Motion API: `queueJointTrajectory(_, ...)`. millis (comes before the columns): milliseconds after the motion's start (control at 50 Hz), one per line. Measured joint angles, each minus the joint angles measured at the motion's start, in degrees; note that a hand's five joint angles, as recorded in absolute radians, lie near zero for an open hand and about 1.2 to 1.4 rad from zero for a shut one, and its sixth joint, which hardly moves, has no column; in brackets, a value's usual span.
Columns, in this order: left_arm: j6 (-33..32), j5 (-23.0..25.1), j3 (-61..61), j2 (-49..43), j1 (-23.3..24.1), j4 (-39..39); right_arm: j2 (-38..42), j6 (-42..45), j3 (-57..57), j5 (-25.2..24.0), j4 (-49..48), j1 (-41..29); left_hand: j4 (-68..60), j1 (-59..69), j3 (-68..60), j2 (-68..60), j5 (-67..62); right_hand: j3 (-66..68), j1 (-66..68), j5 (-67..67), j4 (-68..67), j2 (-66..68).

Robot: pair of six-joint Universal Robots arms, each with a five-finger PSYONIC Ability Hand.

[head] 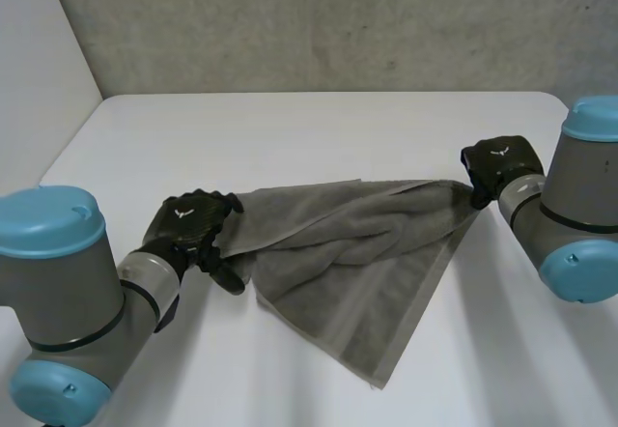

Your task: Fold the towel.

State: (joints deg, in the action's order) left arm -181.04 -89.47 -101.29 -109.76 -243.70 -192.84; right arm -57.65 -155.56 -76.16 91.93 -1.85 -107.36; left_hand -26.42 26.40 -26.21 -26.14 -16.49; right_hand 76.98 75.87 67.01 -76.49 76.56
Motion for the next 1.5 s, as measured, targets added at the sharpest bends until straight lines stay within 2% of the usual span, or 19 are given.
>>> queueJointTrajectory(100, -0.62, -0.47, 0.61, -2.81, 0.02, -2.04, -0.07, -0.05, -0.67, -0.08, -0.15, -0.15, -3.07, 3.13, -3.16, -2.65, -3.15, 0.00, 0.00, 0.00, 0.00, 0.00)
queueJointTrajectory(280, -4.45, -0.74, 5.92, -10.27, 0.16, -3.25, -0.24, -0.01, -1.29, -0.18, -0.36, -0.15, -18.43, 18.26, -18.46, -18.38, -18.00, 0.00, 0.00, 0.00, 0.00, 0.01)
queueJointTrajectory(340, -5.77, -0.79, 8.34, -12.58, 0.19, -3.33, -0.45, -0.01, -1.34, -0.23, -0.37, -0.15, -27.81, 27.38, -27.81, -27.64, -26.68, 0.00, 0.00, 0.00, 0.00, 0.00)
queueJointTrajectory(420, -7.30, -1.09, 12.23, -14.92, 0.23, -3.90, -1.02, 0.03, -1.01, -0.34, -0.43, -0.19, -49.64, 49.10, -49.79, -49.30, -49.01, 0.01, 0.00, 0.00, 0.00, 0.00)
queueJointTrajectory(580, -11.64, -2.42, 23.51, -16.12, 0.28, -7.35, -3.74, 0.08, 3.10, -2.94, -3.95, -0.14, -51.08, 50.81, -52.42, -51.37, -51.64, 0.01, 0.00, 0.00, 0.00, 0.00)
queueJointTrajectory(680, -16.74, -2.71, 36.14, -15.97, 0.35, -10.91, -6.36, -0.14, 8.61, -7.21, -17.01, -0.26, -51.08, 50.91, -52.54, -51.52, -51.65, 0.02, 0.01, 0.00, 0.00, 0.00)
queueJointTrajectory(720, -18.27, -2.20, 42.62, -15.34, 0.49, -14.02, -8.32, -0.58, 10.39, -9.09, -27.62, -0.57, -51.08, 51.14, -52.57, -51.54, -51.65, 0.02, 0.01, 0.00, 0.00, 0.01)
queueJointTrajectory(800, -17.52, 0.69, 49.20, -12.60, 0.49, -21.60, -12.79, -1.80, 12.05, -10.50, -43.30, -1.29, -51.08, 51.32, -52.61, -51.54, -51.65, 0.03, 0.01, 0.00, 0.00, 0.26)
queueJointTrajectory(860, -14.48, 3.94, 51.06, -9.80, -0.07, -27.58, -15.17, -2.65, 13.87, -10.80, -46.70, -1.51, -51.08, 51.32, -52.62, -51.54, -51.71, 0.04, 0.01, 0.00, 0.00, 0.27)
queueJointTrajectory(940, -10.46, 6.78, 50.37, -7.29, -1.73, -31.27, -15.21, -3.23, 17.85, -11.30, -41.07, -1.53, -51.08, 51.32, -52.63, -51.54, -51.80, 0.05, 0.01, 0.03, 0.00, 0.27)
queueJointTrajectory(1040, -7.94, 8.46, 43.31, -5.41, -5.44, -30.68, -10.64, -2.03, 25.42, -13.93, -21.86, -1.47, -51.08, 51.32, -52.65, -51.54, -51.99, 0.06, 0.01, 0.00, 0.00, 0.26)
queueJointTrajectory(1160, -7.79, 11.99, 26.22, -1.45, -10.58, -29.73, -4.05, 4.76, 30.28, -17.27, 2.45, -1.24, -51.25, 51.32, -52.73, -51.55, -51.99, 0.08, 0.01, 0.00, 0.00, 0.26)
queueJointTrajectory(1220, -8.16, 15.17, 17.66, 0.06, -13.03, -30.32, -2.13, 9.19, 28.36, -17.61, 9.43, -1.14, -51.29, 51.32, -52.75, -51.56, -51.99, 0.10, 0.01, 0.00, 0.00, 0.26)
queueJointTrajectory(1320, -11.21, 21.22, 3.28, 0.85, -15.58, -32.51, -0.66, 14.14, 17.57, -18.04, 13.55, -1.20, -51.29, 51.32, -52.78, -51.59, -51.99, 0.14, 0.01, 0.00, 0.00, 0.27)
queueJointTrajectory(1420, -17.75, 26.44, -7.76, 0.67, -16.47, -33.49, -0.98, 15.26, 5.12, -18.07, 10.79, -1.23, -51.29, 51.32, -52.81, -51.59, -52.00, 0.14, 0.01, 0.00, 0.00, 0.26)
queueJointTrajectory(1500, -21.44, 28.70, -12.36, 1.18, -17.43, -33.32, -2.52, 14.83, -1.28, -17.99, 8.05, -1.07, -51.29, 51.32, -52.83, -51.59, -52.00, 0.15, 0.01, 0.03, -0.01, 0.26)
